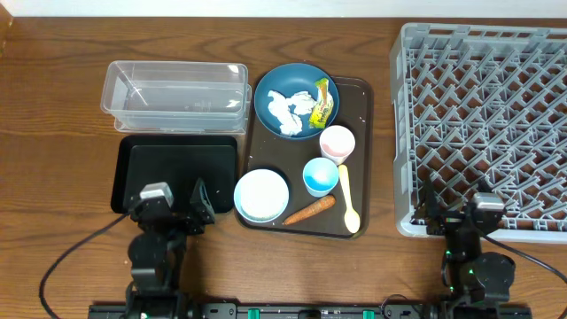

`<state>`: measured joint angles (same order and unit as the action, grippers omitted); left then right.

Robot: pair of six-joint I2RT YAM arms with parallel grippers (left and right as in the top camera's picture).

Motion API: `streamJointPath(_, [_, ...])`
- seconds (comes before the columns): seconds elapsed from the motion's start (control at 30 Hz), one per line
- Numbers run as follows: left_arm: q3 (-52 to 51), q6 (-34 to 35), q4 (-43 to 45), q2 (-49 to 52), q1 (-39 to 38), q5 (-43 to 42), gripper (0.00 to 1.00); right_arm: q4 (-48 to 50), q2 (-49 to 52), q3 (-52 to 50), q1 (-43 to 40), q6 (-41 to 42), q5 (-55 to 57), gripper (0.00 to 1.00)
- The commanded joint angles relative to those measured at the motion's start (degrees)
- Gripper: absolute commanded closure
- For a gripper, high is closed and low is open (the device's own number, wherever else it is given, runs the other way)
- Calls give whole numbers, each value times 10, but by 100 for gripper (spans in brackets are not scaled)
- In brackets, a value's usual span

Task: Sort waste into correct bins and load items into the dishwasher rack
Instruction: 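Move the left gripper over the blue plate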

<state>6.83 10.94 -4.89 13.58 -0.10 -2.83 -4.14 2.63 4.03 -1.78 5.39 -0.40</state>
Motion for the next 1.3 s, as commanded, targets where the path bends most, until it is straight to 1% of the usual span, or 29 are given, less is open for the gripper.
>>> streamJointPath(0.0, [75,8,6,67,1,-17,5,-2,31,38,5,15,2,1])
streamJointPath(0.1, [142,7,-21,151,1,-22,5,-15,77,72,5,15,1,1])
streamJointPath(0.27, [270,7,-123,288,1,-47,5,-61,178,150,5,14,2,1])
streamJointPath(0.33, [323,7,-180,341,1,-48,5,-85,230,189,5,14,2,1])
streamJointPath(0.47, [437,7,-323,437,1,-66,5,-147,334,261,5,14,-1,1])
streamJointPath(0.57, [507,3,-413,489,2,-65,5,-222,414,325,5,14,-3,1])
streamJointPath(0.63, [526,3,-435,506,2,-64,5,-257,453,360,5,14,-2,1])
streamJointPath(0.77, [527,3,-435,514,2,-71,5,-290,509,407,5,14,-3,1])
streamJointPath(0.87, [527,4,-421,514,2,-74,5,-293,523,412,5,14,-3,1])
streamJointPath(1.07, [527,3,-340,517,-15,-85,5,-299,521,412,5,14,-16,1])
streamJointPath(1.27, [544,3,-254,569,-79,-83,7,-300,521,412,5,14,-16,1])
